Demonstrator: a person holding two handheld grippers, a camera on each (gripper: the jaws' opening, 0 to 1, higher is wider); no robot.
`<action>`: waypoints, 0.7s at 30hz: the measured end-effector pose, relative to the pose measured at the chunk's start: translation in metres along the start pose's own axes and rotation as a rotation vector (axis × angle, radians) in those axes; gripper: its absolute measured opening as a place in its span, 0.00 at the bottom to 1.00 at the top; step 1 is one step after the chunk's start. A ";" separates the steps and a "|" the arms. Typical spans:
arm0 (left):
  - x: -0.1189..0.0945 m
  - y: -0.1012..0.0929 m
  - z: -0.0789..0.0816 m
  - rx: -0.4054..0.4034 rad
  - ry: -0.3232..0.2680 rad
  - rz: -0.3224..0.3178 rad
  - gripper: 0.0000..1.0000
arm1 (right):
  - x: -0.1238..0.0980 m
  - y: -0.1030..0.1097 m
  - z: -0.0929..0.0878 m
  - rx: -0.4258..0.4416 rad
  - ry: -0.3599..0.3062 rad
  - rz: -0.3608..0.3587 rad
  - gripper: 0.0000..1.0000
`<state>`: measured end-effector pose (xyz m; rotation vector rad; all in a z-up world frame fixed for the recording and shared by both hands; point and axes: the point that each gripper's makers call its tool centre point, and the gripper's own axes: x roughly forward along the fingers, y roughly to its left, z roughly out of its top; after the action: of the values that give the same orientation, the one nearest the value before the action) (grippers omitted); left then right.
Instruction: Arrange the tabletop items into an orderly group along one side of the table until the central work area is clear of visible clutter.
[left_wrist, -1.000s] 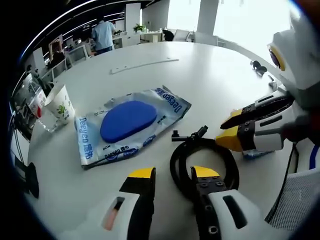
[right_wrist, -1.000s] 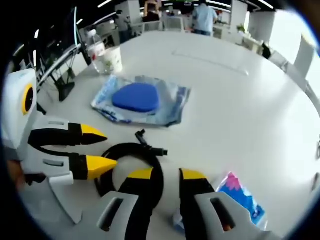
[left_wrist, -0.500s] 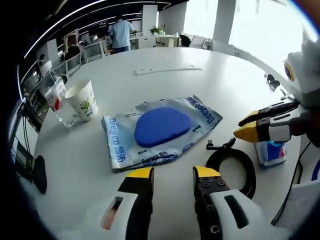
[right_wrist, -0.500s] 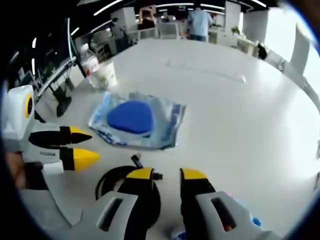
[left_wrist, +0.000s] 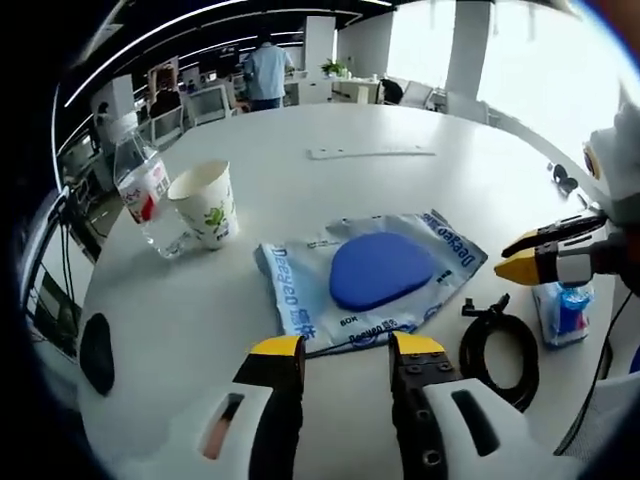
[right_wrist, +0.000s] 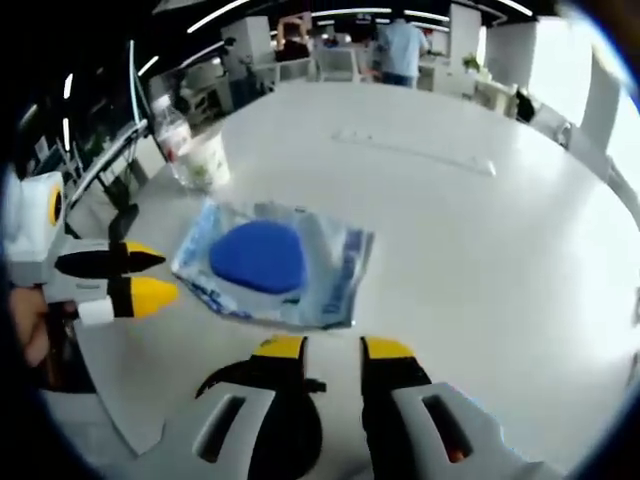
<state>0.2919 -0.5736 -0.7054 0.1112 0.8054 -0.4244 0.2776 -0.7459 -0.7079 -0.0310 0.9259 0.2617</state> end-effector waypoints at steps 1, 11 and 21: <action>0.000 0.003 0.000 0.002 0.002 0.005 0.32 | 0.001 0.000 0.001 0.000 0.001 -0.001 0.18; 0.006 0.017 0.006 -0.015 -0.006 0.011 0.32 | 0.008 -0.002 0.014 -0.001 -0.005 -0.015 0.18; 0.013 0.036 0.015 -0.026 -0.008 0.021 0.32 | 0.018 -0.005 0.025 0.003 -0.001 -0.022 0.18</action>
<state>0.3245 -0.5485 -0.7068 0.0941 0.8006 -0.3941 0.3085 -0.7431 -0.7080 -0.0380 0.9246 0.2393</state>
